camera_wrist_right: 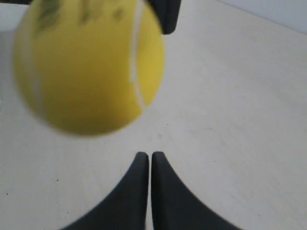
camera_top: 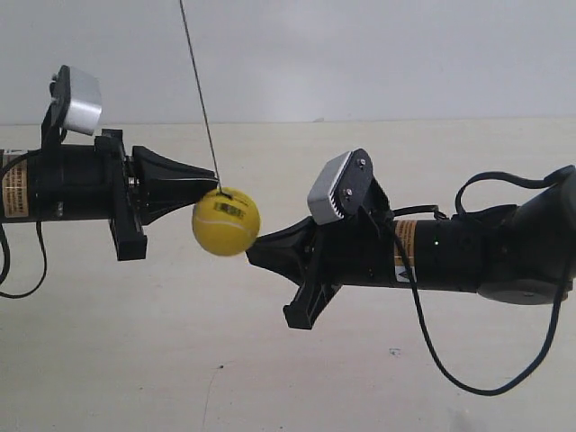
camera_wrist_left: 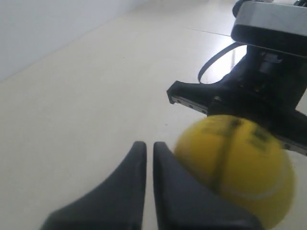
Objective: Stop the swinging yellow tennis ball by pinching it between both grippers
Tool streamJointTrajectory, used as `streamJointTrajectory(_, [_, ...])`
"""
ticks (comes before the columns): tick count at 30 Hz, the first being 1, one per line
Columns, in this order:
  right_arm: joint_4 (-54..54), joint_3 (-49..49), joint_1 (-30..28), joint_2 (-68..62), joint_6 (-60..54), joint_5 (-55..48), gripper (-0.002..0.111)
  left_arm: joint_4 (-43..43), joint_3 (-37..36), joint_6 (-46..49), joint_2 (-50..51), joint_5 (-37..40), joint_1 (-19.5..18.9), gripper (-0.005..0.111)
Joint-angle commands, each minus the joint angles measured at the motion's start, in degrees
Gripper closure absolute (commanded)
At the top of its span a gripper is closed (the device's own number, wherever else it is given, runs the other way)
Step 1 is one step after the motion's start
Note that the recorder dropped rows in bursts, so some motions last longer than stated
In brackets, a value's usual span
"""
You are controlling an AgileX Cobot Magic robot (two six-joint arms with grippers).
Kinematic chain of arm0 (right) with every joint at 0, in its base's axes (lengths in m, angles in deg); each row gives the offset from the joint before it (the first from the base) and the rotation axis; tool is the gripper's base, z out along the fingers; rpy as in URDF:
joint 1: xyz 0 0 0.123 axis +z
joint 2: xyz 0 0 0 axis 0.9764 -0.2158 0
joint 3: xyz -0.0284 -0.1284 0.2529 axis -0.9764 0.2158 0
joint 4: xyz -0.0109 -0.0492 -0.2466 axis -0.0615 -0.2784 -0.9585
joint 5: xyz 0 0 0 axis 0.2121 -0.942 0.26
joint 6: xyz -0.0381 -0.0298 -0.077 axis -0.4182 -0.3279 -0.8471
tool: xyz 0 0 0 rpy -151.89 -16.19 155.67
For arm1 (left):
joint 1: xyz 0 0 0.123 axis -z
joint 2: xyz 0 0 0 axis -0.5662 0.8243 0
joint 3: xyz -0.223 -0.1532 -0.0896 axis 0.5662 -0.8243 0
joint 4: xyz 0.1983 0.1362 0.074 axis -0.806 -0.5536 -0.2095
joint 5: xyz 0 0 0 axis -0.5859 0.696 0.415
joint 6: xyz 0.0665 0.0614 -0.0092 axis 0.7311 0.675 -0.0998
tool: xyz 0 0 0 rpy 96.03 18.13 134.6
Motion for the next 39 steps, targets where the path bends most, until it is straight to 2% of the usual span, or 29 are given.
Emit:
streamJointTrajectory(1, [0.15, -0.23, -0.01, -0.05, -0.49, 0.8, 0.108, -0.45, 0.34, 0.2, 0.1, 0.4, 0.57, 0.102])
streamJointTrajectory(19, [0.75, -0.23, -0.01, 0.06, -5.22, 0.9, 0.108, -0.85, 0.34, 0.63, 0.1, 1.59, 0.57, 0.102])
streamJointTrajectory(26, [4.11, -0.23, -0.01, 0.06, -7.57, -2.33, 0.108, -1.11, 0.34, 0.3, 0.1, 1.8, 0.57, 0.102])
streamJointTrajectory(34, [6.12, -0.23, -0.01, 0.06, -8.86, -2.33, 0.108, -3.79, 0.34, -9.4, -4.5, 10.91, 0.57, 0.102])
streamJointTrajectory(39, [8.18, -0.23, -0.01, 0.06, -10.79, -2.33, 0.108, -6.42, 0.34, -14.44, -8.21, 10.27, 0.57, 0.102])
